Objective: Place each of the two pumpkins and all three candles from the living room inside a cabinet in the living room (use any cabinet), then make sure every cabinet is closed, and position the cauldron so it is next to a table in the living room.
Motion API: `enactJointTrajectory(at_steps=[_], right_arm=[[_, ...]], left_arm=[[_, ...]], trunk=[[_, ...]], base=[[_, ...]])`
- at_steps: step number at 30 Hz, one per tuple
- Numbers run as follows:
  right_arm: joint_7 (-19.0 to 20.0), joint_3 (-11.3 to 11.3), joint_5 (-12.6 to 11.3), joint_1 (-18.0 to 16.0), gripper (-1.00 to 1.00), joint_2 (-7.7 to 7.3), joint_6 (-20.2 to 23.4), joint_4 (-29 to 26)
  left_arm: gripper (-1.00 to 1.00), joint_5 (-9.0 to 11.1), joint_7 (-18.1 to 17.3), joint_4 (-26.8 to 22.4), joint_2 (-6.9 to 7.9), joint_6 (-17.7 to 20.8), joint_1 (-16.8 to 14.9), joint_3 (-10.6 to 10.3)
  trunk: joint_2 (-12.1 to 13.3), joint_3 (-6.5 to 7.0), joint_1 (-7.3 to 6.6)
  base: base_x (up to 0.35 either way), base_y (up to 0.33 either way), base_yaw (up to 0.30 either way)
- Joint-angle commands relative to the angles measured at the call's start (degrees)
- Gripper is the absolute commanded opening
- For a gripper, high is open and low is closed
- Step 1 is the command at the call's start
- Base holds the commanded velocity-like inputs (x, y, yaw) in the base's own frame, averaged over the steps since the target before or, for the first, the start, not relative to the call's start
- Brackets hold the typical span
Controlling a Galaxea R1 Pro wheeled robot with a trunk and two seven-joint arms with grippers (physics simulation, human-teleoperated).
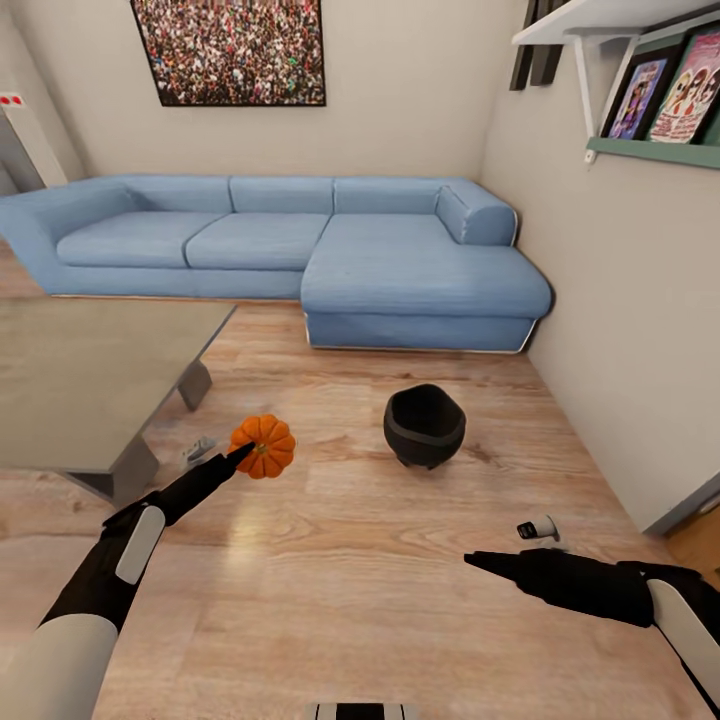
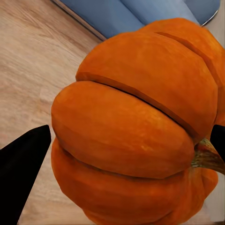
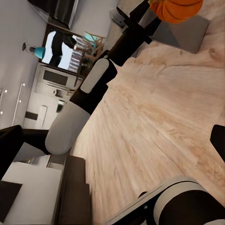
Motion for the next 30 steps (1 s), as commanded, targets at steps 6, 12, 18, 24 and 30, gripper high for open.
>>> enactJointTrajectory(at_steps=[6,12,18,24,30], right_arm=[[0.2,0.0,0.0,0.0,1.0,-0.03,0.2,0.0],[0.2,0.0,0.0,0.0,1.0,-0.04,0.2,0.0],[0.2,0.0,0.0,0.0,1.0,-0.04,0.2,0.0],[0.1,0.0,0.0,0.0,1.0,0.03,0.2,0.1],[0.1,0.0,0.1,0.0,1.0,0.08,0.2,0.1]], left_arm=[[-1.0,0.2,-0.3,-1.9,-0.04,0.4,0.6,-0.1],[-1.0,-0.1,-0.4,-8.9,-0.04,0.8,3.7,-0.3],[-1.0,-0.1,-0.5,-13.7,0.14,1.8,5.5,-0.3],[-1.0,0.2,-0.6,-18.3,0.26,3.1,7.5,-0.3],[-1.0,0.5,-0.6,-27.4,0.26,6.3,11.8,-0.2]], trunk=[[0.0,0.62,-0.09],[0.1,1.95,-0.24],[0.2,3.28,-0.4],[0.3,4.61,-0.55],[0.3,5.94,-0.71]], base=[[0.0,0.0,0.068],[0.0,0.0,0.008],[0.0,0.0,0.001],[0.0,0.0,0.0],[0.0,0.0,0.0]])
